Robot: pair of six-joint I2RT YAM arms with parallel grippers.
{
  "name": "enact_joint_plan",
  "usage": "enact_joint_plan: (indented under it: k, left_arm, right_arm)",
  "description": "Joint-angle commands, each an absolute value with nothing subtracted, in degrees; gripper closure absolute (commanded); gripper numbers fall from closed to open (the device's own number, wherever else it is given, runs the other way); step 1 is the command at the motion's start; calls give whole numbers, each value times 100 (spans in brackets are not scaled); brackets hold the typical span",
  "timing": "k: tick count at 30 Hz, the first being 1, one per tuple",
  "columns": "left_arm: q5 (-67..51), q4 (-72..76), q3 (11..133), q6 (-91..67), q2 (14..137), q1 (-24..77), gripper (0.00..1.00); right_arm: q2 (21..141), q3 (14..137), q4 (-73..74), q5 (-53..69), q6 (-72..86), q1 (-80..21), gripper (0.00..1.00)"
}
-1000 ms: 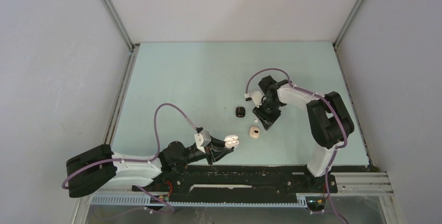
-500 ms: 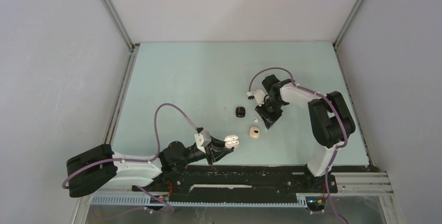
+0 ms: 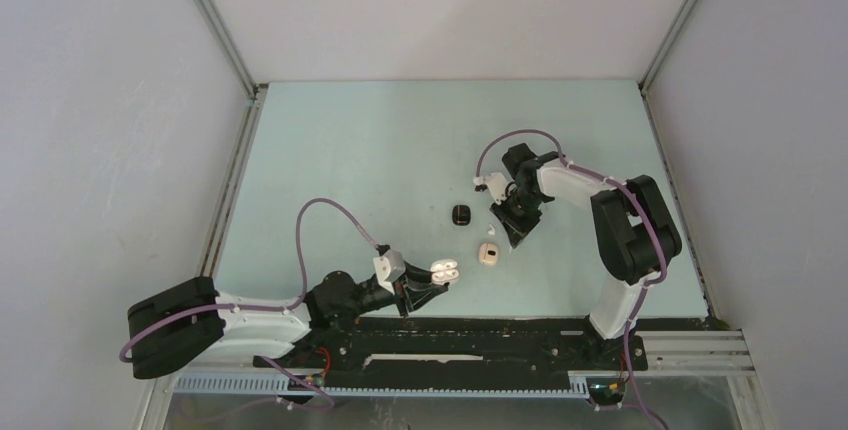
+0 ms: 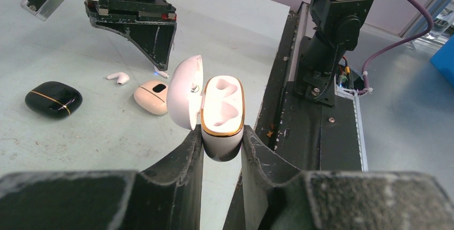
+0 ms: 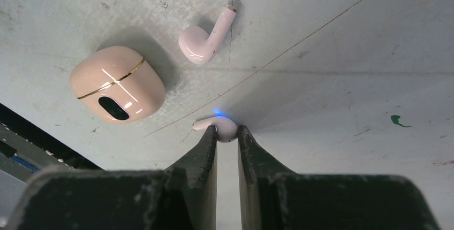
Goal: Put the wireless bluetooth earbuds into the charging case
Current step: Pick up the earbud from the center of the board.
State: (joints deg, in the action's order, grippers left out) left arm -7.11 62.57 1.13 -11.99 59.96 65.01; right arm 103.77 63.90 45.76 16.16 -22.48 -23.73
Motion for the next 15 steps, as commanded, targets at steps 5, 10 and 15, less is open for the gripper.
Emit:
enact_joint_plan:
  k: [5,10,15]
  left_arm:
    - [-543,6460,144,-1165,6058,6521,100]
    - [-348,6452,289,-1169,6358,6521,100]
    - [-50,6463,581,-1160,6700,6521,100]
  right_arm:
    - [9286,6362,4607,1691,-2344,-2597,93]
    - [8300,6357,4558,1645,-2509,-2922,100]
    - [7750,6603,4344,1385,-2741,-3122,100]
